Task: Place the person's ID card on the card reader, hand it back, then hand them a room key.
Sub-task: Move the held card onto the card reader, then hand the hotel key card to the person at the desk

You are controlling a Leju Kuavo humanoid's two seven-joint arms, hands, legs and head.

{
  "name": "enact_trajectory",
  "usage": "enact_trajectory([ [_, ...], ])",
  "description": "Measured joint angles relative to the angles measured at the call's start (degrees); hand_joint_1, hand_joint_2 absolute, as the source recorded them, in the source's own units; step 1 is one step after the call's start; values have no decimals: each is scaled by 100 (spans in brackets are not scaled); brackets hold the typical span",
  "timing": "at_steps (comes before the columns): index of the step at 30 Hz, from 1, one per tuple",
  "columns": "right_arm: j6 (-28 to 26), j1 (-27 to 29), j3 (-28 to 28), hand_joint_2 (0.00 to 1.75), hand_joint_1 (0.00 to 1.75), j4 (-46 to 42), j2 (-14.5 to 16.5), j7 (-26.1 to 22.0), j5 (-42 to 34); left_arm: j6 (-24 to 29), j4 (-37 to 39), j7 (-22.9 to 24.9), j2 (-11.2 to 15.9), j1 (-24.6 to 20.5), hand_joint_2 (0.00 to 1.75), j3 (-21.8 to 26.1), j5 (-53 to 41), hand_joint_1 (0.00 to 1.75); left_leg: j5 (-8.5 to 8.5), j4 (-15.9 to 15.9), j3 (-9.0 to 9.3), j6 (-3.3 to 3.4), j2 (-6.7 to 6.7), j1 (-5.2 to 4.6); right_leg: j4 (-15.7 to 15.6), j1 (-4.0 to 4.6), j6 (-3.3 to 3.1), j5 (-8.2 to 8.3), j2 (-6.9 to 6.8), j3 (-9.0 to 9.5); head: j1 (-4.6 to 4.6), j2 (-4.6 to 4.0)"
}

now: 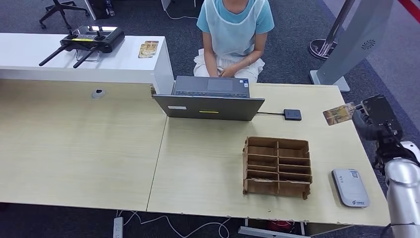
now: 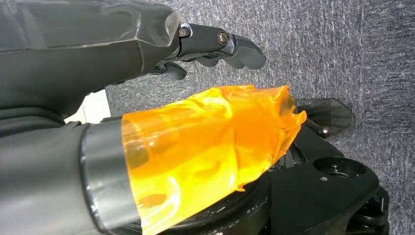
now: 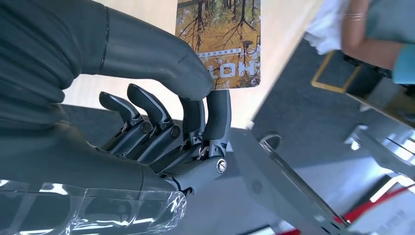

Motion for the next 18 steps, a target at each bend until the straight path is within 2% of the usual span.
enact_trajectory([
  [6, -685, -421, 427, 175, 175, -289, 248, -201, 1193, -7, 0, -32, -1, -17, 0, 0, -94, 0, 0, 0, -5, 0, -1, 0, 4, 1, 0, 0, 1, -2, 0, -1],
  [10, -1150, -917, 923, 175, 175, -411, 566, -318, 2197, -16, -1, -49, 4, -51, 0, -23, -276, 0, 2, -1, 1, -3, 15, 1, 8, 1, -1, 1, 19, -6, 0, -1],
  [15, -1339, -1545, 1413, 175, 175, -351, 896, -409, 2648, -34, 0, -55, 11, -100, 0, -72, -395, 0, 10, -1, -3, -15, -3, 6, 10, 4, -1, 2, 1, -1, 0, 0],
  [18, -1538, -2003, 1753, 175, 175, -118, 1082, -361, 3349, -57, 0, -55, 23, -109, 0, -152, -502, 0, 11, -1, -4, -16, 5, 5, 12, 3, -2, 5, 12, -5, 0, -1],
])
